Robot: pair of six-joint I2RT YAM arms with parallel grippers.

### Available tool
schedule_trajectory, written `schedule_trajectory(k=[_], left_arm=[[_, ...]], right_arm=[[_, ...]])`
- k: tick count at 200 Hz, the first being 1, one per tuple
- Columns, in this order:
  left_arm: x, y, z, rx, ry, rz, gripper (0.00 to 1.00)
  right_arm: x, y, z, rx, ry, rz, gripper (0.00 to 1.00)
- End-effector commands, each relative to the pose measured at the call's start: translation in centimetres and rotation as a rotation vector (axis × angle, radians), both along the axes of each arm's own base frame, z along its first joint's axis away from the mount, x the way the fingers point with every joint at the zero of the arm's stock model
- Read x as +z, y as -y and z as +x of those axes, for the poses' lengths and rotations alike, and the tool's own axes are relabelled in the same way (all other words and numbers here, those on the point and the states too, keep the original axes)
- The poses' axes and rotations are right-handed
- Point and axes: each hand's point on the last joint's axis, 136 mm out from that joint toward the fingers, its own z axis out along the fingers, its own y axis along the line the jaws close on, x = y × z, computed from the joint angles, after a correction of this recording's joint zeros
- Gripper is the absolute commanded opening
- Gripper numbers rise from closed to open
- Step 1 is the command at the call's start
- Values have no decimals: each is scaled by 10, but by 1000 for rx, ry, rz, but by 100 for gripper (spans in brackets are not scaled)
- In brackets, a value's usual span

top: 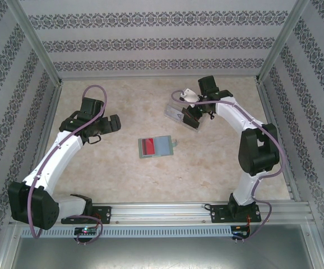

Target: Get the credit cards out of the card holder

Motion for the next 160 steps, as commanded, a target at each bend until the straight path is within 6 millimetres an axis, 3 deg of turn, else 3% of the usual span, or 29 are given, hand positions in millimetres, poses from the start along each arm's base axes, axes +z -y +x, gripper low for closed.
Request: schedule_trajectory(k=[1,109,130,160], left_arm=[[-4,-6,-7,-9,-26,31,99],[-9,-4,-4,-19,-40,28,99],[-11,-3,-4,-20,-43,26,99],[-11,-2,-5,-24,-47,21,100]], right_arm=[[-4,2,-1,54,-24,-26,0],[-40,15,7,36,-84,-136,2],[-42,14,8,35,-90,-131,6],[-42,11,11,26,-88,-120,19]])
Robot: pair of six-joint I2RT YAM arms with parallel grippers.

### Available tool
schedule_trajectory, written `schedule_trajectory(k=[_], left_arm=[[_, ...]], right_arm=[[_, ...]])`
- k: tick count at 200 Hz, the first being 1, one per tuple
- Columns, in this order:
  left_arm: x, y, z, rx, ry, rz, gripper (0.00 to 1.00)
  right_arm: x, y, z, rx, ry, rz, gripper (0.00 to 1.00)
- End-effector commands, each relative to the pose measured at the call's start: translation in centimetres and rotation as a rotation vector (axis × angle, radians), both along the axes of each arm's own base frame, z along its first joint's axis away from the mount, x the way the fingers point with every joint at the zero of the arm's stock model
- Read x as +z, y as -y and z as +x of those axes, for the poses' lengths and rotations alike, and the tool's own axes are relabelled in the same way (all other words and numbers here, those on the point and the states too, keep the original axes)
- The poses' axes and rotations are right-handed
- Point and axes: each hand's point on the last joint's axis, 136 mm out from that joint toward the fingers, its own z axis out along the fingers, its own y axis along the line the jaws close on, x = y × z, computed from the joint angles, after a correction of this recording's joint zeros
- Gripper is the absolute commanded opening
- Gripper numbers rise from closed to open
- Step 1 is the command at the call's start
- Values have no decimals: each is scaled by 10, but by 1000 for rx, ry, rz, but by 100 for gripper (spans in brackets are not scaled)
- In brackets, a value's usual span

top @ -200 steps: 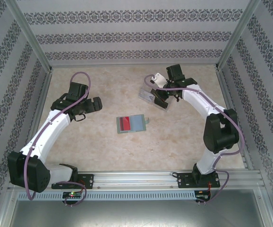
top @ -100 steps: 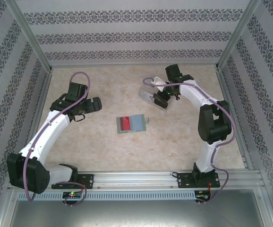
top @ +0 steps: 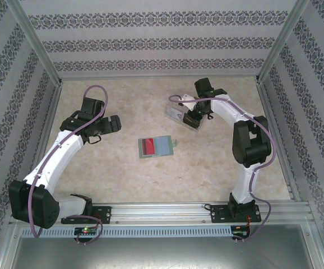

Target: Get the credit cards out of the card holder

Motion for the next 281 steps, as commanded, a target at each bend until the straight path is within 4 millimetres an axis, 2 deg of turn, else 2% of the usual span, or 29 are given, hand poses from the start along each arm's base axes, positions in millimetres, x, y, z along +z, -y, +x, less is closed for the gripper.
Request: schedule_trajectory(k=[1,48,66,83,120,138,154,179,214,237,281], left_arm=[[-7,-3,-5,-12,-36,12,99],[-5,1,-5,-21,-33,-5,99],[-6,2,-6,-23,-38,-15,99],[-7,5,-6,-24,-39,-31,99],[-14,15,-6,-29,-62,-96,99],[-20,23,-5,-37,-81,-139,99],[-25,30,-4,-41,-97,-181,100],[-33,41,-2,-49,-114,-248,100],[-42,56,1,-54,-134,-344,100],[-48,71,4,-88,-149,-419,100],[-67,87,8,-79,-196,-478,93]], right_arm=[[0,-1,7,0,1,-3,19],[10,-8,12,-32,23,19,24],[26,-11,11,-70,41,51,26],[46,-16,8,-137,69,104,37],[70,-35,-15,-322,73,241,54],[73,-52,-31,-397,44,293,55],[69,-69,-47,-441,-3,320,56],[53,-89,-66,-578,-80,335,60],[23,-142,-97,-591,-264,417,59],[9,-165,-101,-621,-398,522,55],[-11,-187,-97,-678,-557,589,44]])
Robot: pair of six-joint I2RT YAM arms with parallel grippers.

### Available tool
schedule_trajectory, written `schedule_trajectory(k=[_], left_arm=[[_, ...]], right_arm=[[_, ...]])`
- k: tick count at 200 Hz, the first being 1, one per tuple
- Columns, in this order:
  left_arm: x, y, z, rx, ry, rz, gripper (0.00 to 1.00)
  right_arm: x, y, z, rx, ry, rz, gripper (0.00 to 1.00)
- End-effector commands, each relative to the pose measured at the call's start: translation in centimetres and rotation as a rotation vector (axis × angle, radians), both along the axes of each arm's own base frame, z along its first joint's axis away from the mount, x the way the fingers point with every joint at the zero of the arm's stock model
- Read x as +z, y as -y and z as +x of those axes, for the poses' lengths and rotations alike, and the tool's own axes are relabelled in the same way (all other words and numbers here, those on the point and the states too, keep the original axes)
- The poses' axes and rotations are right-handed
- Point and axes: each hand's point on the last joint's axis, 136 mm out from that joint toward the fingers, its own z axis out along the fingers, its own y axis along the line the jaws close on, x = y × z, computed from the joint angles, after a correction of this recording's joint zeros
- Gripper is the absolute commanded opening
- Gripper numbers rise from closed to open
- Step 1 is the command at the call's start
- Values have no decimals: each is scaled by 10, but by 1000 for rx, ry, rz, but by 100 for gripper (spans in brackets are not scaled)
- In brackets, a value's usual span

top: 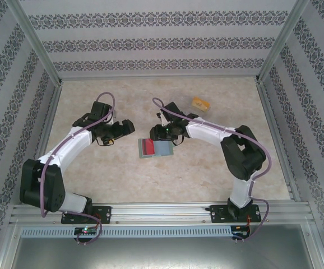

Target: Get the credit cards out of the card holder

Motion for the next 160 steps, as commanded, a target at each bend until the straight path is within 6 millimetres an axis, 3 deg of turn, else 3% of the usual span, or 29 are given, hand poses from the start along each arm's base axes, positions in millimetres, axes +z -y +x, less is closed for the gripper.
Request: schedule_trajectory(k=[1,65,119,160], left_arm=[[-5,16,6,0,-8,-75,92],[-32,48,11,-48,-70,-103,63],[-50,67,20,-82,-106,-151,38],[-60,79,22,-102,-126,-164,32]], right_arm=[[5,-19,5,-54,-88,129,44],[-20,-14,17,-103,-143,112,33],[-30,-13,19,-111,-160,125,30],[-35,-13,19,-99,-155,113,26]])
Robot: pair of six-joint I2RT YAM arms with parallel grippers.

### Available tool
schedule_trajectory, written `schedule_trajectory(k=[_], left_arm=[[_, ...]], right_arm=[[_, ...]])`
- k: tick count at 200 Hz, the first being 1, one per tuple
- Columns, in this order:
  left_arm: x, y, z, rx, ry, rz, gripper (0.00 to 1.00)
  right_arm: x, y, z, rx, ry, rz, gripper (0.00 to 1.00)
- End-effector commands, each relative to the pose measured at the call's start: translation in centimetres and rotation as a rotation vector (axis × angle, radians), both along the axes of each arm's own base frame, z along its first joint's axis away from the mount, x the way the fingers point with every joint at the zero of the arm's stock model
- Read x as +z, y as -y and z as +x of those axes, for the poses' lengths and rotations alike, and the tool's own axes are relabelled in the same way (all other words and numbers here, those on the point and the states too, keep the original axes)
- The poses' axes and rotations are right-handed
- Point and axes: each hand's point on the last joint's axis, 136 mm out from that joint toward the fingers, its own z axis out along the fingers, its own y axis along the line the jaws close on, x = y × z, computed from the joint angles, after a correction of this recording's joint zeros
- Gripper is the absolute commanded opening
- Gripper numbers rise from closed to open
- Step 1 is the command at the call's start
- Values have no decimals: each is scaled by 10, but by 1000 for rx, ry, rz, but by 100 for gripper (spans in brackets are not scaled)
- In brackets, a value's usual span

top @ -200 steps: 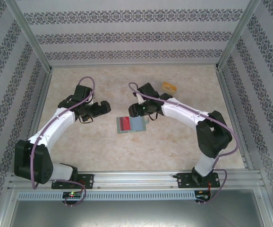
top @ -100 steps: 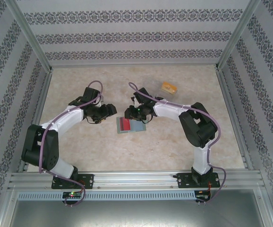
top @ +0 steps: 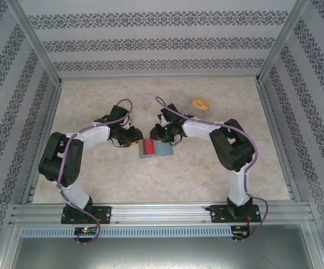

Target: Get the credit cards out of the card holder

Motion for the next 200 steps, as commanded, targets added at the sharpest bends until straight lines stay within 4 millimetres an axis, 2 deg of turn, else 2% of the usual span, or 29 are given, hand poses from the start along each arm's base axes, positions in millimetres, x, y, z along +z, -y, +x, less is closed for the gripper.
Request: schedule_trajectory(k=[1,14,46,96,158,200], left_arm=[[8,16,12,-20,35,-48,31],[5,19,12,-20,26,-54,27],[-10,16,9,-9,-8,-24,25],[-24,17,6,-6,-38,-27,19],[-41,7,-4,2,-88,37,18],[-48,5,-9,0,-105,43,18]], right_arm=[[-1,-3,5,3,1,10,26],[-4,-3,4,7,-3,6,27],[-6,-5,3,17,-8,17,22],[-9,-5,2,28,-5,11,21],[-14,-1,1,29,12,-16,21],[-5,-9,1,47,23,44,19]])
